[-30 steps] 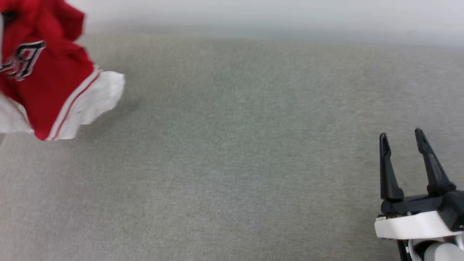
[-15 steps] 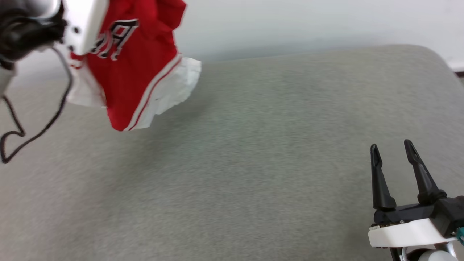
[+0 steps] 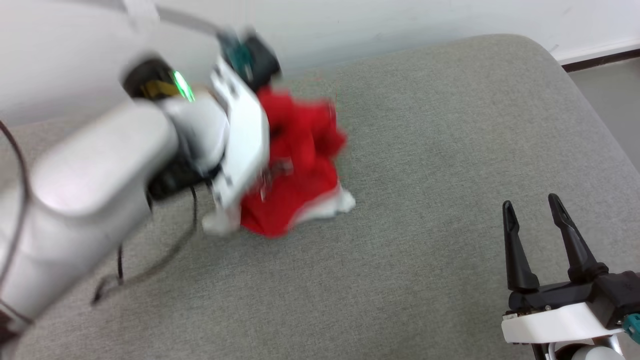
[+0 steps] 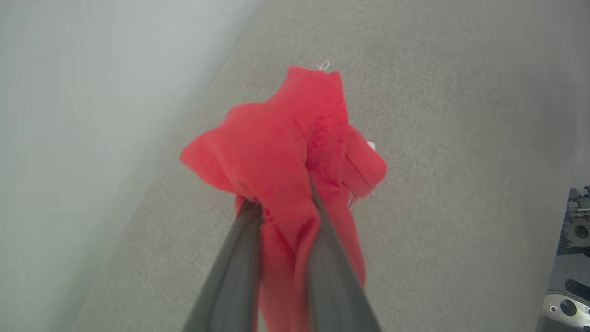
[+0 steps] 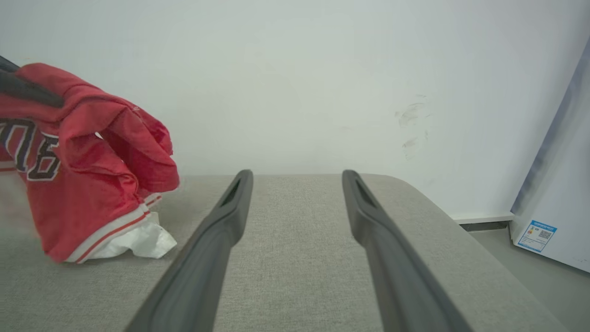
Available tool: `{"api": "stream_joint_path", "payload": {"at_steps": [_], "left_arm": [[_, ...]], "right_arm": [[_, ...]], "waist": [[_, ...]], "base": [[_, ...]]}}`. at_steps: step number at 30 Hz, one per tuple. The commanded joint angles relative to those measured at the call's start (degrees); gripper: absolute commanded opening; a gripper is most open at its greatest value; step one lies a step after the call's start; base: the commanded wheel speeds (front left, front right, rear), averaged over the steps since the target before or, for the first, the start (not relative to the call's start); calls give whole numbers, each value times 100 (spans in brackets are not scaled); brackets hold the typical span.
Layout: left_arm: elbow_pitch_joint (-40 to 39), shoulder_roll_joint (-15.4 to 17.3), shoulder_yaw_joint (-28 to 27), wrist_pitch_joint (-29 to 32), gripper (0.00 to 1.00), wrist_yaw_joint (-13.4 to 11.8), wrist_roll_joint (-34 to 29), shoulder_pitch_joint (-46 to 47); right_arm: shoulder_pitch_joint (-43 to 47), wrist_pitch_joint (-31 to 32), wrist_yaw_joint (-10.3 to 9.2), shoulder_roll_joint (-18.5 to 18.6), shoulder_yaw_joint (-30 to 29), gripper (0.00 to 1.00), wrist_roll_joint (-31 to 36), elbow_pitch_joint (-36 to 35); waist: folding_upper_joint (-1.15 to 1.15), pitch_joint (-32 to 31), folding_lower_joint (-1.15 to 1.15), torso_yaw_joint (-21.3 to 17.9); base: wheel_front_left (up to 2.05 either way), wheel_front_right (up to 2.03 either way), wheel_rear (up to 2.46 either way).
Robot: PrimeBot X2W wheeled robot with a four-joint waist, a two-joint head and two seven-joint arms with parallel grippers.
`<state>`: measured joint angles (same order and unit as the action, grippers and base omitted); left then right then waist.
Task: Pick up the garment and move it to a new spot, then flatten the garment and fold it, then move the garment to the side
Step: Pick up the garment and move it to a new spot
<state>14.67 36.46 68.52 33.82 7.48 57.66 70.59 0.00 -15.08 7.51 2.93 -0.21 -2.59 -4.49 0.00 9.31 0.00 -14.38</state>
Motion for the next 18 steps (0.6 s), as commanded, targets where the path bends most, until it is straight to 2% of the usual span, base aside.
{"api": "stream_joint_path", "payload": {"at_steps": [1, 6, 13, 18], "left_arm": [[-80, 10, 94, -106, 0, -20, -5, -216], [-452, -54, 400, -447, 0, -19, -78, -1249], [-740, -261, 483, -292, 0, -18, -419, -2707], [-630, -399, 490, -398, 0, -18, -591, -3237]], "right_arm": [[11, -14, -4, -10, 12, 100, -37, 1], [77, -14, -4, -10, -11, 100, -52, 24], [63, -14, -4, -9, -28, 100, -23, 45], [34, -14, -4, -9, -47, 100, 8, 94]], "waist": [[0, -4, 0, 16], [0, -13, 0, 162], [0, 24, 0, 371], [0, -22, 0, 472]], "base": [[0, 0, 0], [0, 0, 0], [0, 0, 0], [0, 0, 0]]}}
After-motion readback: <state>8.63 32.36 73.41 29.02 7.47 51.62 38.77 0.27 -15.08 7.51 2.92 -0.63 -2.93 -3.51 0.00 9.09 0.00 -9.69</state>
